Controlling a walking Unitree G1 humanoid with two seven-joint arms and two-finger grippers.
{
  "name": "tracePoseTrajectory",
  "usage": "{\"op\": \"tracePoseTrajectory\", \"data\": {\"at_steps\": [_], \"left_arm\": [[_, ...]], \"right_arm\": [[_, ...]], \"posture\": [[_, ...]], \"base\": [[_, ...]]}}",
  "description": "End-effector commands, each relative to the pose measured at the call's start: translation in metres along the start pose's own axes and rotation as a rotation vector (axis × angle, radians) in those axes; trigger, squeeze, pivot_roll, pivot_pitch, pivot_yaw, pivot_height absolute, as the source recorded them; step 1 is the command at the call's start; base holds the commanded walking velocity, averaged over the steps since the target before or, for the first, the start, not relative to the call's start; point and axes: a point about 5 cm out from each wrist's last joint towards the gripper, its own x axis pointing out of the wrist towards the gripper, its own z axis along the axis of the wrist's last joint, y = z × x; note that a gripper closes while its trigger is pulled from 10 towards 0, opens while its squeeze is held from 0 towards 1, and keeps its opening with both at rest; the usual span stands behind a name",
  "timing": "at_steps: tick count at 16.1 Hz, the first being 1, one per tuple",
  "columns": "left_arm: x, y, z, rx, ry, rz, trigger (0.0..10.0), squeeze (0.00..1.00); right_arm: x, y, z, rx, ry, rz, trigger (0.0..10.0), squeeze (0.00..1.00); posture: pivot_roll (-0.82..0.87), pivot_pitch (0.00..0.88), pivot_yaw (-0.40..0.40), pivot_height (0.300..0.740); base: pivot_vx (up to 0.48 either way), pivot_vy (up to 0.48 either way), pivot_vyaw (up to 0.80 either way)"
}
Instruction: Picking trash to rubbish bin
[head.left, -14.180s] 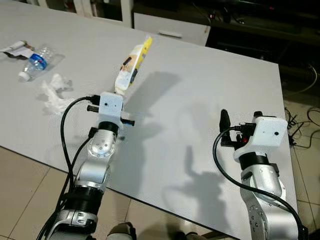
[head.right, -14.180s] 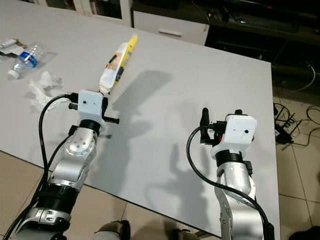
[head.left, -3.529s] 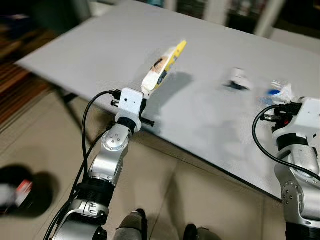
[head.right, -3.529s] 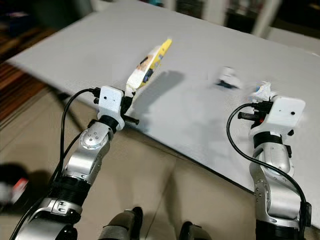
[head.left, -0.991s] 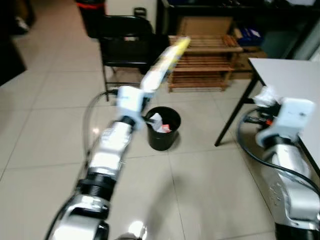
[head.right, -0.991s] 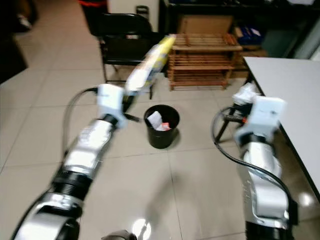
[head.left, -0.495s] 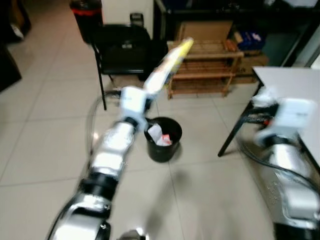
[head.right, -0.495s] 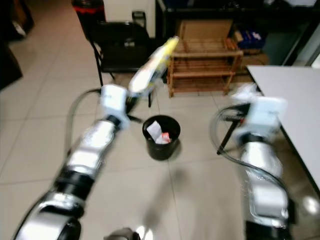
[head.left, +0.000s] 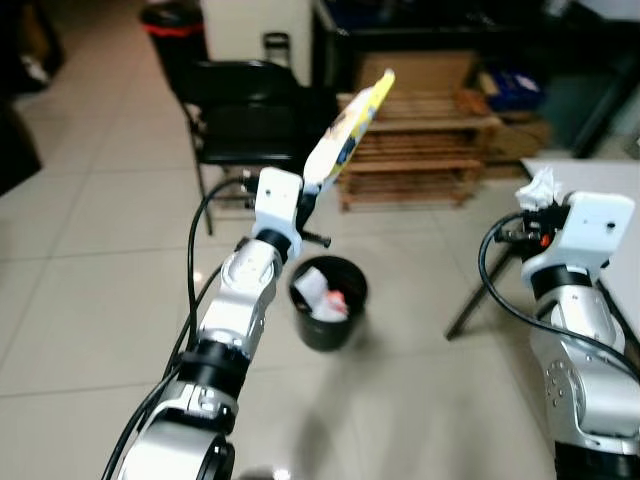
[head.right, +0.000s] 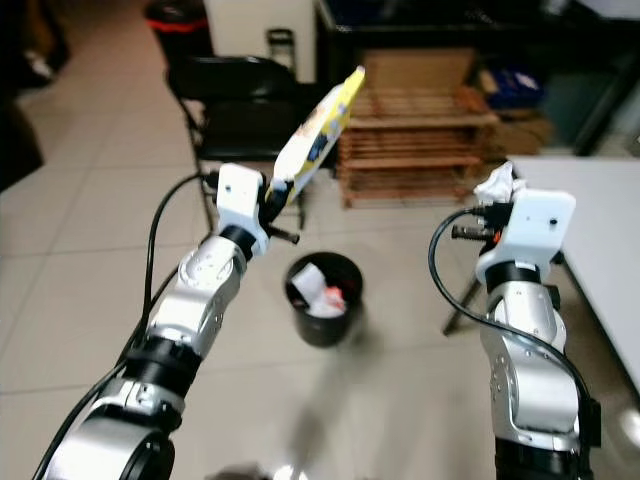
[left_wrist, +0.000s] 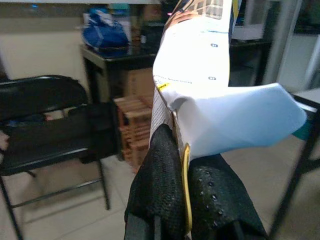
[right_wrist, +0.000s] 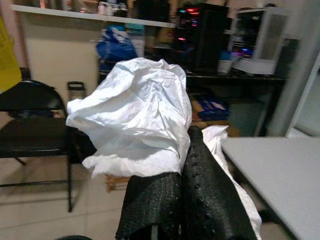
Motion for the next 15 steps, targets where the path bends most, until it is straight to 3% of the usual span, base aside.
{"op": "tracePoseTrajectory", "data": {"at_steps": [1, 15], "left_arm": [[-0.0029, 0.0081, -0.0037, 0.002, 0.016, 0.025, 10.0, 0.0], [-0.0037, 0.0045, -0.0101, -0.013, 0.038, 0.025, 10.0, 0.0]], "right_arm": [[0.0003, 0.0051, 0.0029, 0.001, -0.014, 0.017, 10.0, 0.0], [-0.002, 0.0091, 0.0086, -0.014, -0.044, 0.017, 10.0, 0.0]], "posture": [[0.16, 0.097, -0.007, 0.74], [0.14, 0.105, -0.014, 0.74]], "base": [[0.469, 0.0, 0.0], [0.47, 0.0, 0.0]]}}
